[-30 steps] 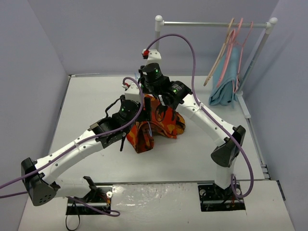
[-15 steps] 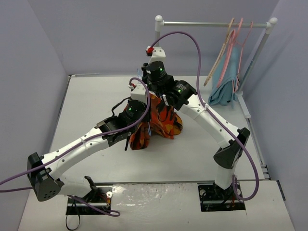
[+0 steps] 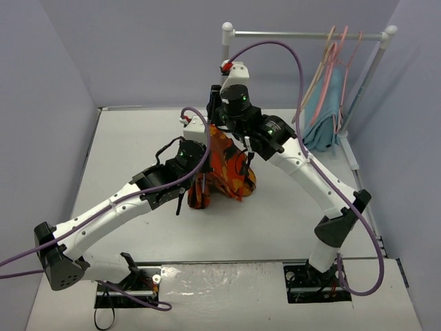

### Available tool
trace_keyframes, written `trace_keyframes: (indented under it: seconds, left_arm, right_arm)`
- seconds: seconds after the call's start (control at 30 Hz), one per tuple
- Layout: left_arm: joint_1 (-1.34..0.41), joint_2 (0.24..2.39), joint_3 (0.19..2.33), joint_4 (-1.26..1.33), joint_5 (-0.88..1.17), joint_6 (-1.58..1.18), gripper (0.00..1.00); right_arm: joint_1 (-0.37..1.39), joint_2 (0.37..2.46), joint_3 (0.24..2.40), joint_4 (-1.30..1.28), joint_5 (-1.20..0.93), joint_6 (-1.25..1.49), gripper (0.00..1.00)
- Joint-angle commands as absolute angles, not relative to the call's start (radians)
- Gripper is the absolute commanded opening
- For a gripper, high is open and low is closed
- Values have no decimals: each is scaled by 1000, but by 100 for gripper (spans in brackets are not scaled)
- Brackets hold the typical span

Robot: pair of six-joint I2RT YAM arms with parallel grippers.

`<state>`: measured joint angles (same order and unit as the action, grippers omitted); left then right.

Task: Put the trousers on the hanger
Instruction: Place trousers on hanger

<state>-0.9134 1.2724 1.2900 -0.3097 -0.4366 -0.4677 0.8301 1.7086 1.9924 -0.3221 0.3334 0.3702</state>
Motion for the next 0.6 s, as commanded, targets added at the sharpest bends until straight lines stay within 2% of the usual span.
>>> trace_keyframes:
  seconds: [0.0, 0.07, 0.2, 0.4, 0.57]
  left_arm:
    - [-914, 1180, 1356, -220, -467, -434, 0]
    - [-914, 1172, 1355, -212, -473, -427, 0]
    - [-914, 1165, 1367, -204, -480, -410, 0]
    - [-914, 1140, 1414, -188, -452, -376, 0]
    - [-914, 1121, 1443, -151, -388, -366, 0]
  right_arm:
    - [820, 1599, 1981, -207, 312, 377, 48]
    - [819, 1591, 1963, -207, 301, 376, 58]
    - [816, 1570, 1928, -205, 270, 382, 72]
    - [807, 1460, 1845, -207, 274, 353, 77]
    - [794, 1300, 1733, -206, 400, 319, 80]
